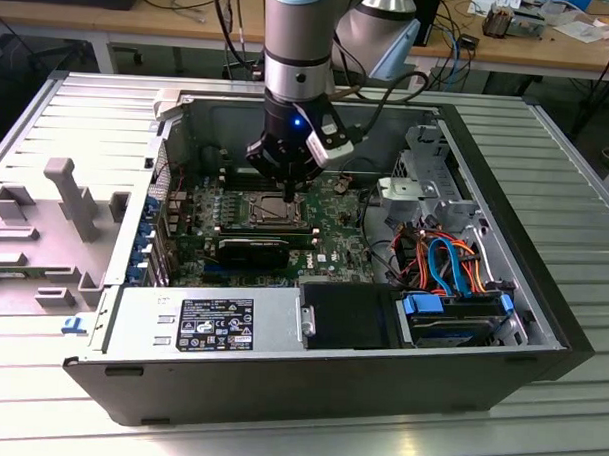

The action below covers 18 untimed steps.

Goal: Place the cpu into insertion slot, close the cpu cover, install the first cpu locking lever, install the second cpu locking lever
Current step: 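Install the second cpu locking lever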

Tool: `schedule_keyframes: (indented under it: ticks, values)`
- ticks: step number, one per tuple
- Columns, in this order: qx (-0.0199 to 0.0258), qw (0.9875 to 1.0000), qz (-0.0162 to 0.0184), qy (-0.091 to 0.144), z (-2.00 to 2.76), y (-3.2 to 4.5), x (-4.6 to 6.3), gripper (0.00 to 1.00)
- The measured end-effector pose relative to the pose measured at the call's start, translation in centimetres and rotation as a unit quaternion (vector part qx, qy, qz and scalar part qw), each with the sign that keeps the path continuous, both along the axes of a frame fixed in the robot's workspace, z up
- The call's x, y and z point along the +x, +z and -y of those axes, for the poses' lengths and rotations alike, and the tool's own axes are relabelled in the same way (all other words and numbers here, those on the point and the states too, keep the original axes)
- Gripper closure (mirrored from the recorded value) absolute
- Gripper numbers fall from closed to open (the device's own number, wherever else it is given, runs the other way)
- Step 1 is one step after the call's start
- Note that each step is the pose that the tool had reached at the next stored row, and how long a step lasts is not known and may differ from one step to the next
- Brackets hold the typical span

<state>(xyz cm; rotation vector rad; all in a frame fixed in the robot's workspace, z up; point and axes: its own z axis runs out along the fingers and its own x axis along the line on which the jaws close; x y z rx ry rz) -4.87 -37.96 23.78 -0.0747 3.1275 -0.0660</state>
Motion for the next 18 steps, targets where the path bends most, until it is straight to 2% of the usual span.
schedule_keyframes:
  ticks: [5,11,16,17,18]
  values:
    - [0.0001,1.0000,-0.0002,0.000,0.32,-0.24,0.3,0.89]
    - [0.0001,1.0000,-0.0002,0.000,1.83,-0.60,0.4,0.89]
    - [0.0001,1.0000,-0.0002,0.000,3.44,-0.92,0.5,0.89]
    - [0.0000,1.0000,-0.0002,0.000,3.66,-1.01,0.5,0.89]
    - [0.0002,1.0000,-0.0002,0.000,3.66,-1.08,0.5,0.89]
